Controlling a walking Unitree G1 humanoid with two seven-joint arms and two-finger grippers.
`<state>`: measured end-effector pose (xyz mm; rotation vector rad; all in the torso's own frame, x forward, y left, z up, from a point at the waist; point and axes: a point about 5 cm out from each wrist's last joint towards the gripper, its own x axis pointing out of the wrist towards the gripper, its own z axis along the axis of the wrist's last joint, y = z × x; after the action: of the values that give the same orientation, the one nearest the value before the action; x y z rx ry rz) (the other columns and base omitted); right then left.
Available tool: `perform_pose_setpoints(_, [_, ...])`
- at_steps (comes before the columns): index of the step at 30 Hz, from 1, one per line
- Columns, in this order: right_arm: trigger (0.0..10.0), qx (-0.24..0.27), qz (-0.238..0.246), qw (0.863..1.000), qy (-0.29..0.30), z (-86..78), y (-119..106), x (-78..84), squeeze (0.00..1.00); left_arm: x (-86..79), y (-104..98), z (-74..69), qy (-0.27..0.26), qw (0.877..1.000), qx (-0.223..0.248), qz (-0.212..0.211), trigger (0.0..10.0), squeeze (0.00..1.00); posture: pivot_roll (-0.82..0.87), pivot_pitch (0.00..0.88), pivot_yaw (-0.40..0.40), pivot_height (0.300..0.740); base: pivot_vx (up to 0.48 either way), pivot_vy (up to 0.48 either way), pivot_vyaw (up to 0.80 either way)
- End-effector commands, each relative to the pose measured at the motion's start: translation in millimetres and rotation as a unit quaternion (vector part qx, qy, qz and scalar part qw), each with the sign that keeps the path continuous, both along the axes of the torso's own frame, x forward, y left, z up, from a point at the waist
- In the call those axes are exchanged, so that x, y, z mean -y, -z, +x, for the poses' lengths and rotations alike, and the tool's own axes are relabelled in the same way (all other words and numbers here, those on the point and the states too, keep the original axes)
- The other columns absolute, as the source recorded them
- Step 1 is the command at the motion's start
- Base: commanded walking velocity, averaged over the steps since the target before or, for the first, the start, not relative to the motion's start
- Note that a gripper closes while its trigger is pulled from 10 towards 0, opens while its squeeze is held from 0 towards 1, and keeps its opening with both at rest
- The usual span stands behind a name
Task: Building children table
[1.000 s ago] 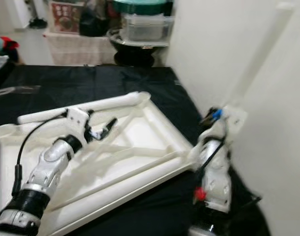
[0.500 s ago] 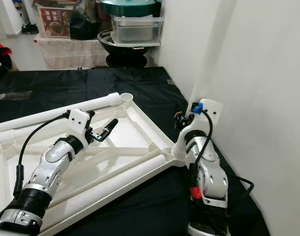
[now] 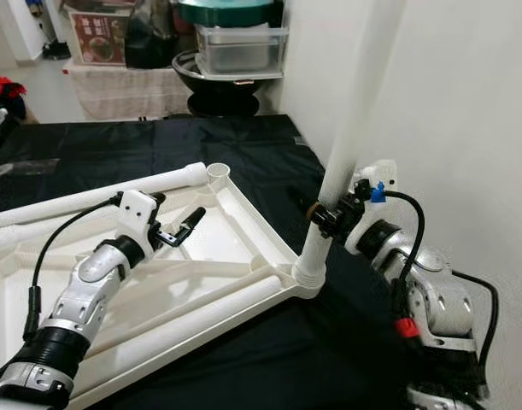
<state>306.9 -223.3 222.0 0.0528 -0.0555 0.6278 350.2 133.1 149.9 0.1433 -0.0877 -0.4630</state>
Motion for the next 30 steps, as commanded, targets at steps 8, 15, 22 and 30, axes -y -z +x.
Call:
perform_pose_setpoints(8, [0.0,0.0,0.004,0.999,0.044,12.9,1,15.6,0.0,-3.4,3,-1.6,-0.004,1.0,0.0,0.009,10.0,0.0,0.04,0.0,-0.085,0.74,0.0,0.0,0.0])
perform_pose_setpoints(15, [0.0,-0.005,-0.028,0.989,0.148,18.2,10,23.3,0.0,-0.9,2,-0.4,0.0,1.0,0.0,0.009,10.0,0.0,0.03,0.0,-0.073,0.74,0.0,0.0,0.0])
perform_pose_setpoints(22, [0.0,-0.011,0.033,0.879,0.476,4.0,22,29.1,0.0,0.4,1,-0.4,0.003,1.0,0.001,0.011,10.0,0.0,0.04,0.0,-0.066,0.74,0.0,0.0,0.0])
perform_pose_setpoints(30, [0.0,-0.057,0.036,0.888,0.455,-5.8,46,-24.9,0.0,-0.5,-1,2.0,0.007,1.0,0.002,0.019,10.0,0.0,0.04,0.0,-0.052,0.74,0.0,0.0,0.0])
